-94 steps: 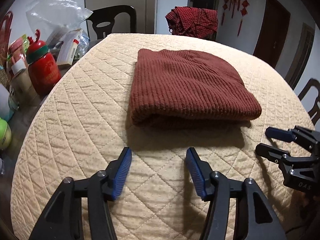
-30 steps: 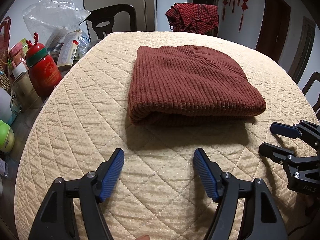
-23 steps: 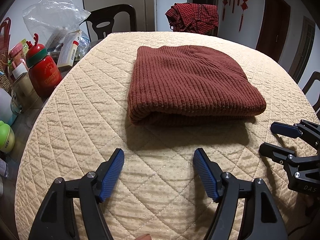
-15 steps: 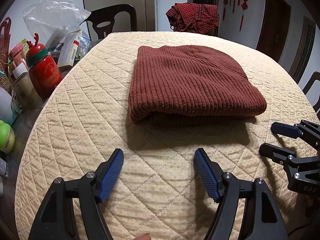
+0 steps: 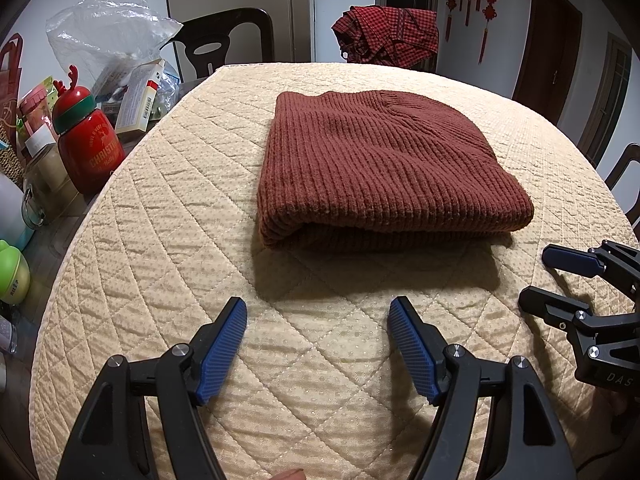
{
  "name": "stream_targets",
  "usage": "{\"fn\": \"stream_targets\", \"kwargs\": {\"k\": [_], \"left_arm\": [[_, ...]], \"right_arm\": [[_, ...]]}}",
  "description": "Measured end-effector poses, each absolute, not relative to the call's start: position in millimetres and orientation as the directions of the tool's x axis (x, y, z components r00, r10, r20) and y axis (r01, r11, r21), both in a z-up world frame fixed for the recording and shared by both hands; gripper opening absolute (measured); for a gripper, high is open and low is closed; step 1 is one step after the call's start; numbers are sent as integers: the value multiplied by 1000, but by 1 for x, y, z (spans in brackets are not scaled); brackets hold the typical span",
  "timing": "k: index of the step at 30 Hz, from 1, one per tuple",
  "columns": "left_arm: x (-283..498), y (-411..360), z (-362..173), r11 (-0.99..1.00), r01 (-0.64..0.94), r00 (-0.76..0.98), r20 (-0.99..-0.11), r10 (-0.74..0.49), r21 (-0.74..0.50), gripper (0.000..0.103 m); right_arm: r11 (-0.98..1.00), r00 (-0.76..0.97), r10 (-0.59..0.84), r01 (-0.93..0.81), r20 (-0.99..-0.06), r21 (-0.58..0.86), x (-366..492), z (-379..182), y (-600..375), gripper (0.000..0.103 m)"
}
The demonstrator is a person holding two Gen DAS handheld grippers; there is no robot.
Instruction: Fold small clothes
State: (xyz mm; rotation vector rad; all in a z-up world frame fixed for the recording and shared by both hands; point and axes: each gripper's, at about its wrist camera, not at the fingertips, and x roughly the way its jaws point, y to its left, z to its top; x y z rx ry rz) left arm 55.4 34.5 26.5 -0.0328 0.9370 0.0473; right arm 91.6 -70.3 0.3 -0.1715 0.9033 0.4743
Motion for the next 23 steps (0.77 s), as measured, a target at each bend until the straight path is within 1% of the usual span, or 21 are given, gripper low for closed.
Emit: {"fn": "stream_targets", "kwargs": {"k": [23], "left_arm": [[55, 34, 26, 998, -56, 591, -806, 29, -5, 77]], "right_arm": [[884, 525, 321, -465, -788, 50, 91, 0, -69, 55]]}}
